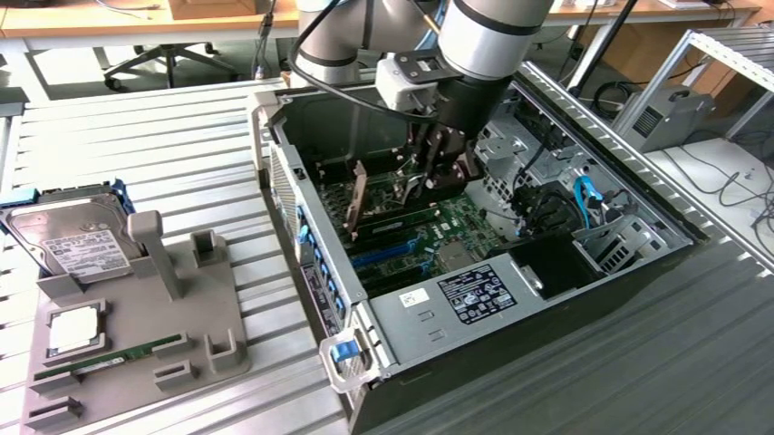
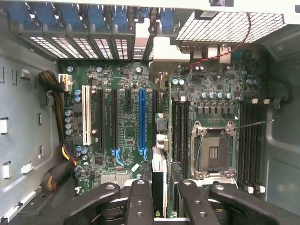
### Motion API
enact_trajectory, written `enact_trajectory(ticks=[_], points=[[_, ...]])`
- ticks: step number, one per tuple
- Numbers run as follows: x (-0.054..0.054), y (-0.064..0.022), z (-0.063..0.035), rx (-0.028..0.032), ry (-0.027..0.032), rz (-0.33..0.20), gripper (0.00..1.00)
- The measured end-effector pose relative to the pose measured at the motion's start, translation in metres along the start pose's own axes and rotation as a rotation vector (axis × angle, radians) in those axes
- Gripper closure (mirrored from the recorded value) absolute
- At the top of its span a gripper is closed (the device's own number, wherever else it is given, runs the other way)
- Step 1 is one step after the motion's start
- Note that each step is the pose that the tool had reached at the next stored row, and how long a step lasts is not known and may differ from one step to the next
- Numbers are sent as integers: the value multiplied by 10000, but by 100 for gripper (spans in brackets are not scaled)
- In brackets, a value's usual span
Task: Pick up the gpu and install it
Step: 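Insert the gpu into the slot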
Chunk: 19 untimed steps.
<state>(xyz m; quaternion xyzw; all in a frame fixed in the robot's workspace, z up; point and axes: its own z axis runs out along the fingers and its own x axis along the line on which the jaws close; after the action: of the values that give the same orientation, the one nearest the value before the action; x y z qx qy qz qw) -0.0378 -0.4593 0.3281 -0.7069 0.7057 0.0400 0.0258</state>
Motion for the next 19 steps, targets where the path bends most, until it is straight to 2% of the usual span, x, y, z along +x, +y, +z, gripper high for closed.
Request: enact_trajectory(ticks=[19], points=[[32, 49, 13, -1, 1, -3, 74]])
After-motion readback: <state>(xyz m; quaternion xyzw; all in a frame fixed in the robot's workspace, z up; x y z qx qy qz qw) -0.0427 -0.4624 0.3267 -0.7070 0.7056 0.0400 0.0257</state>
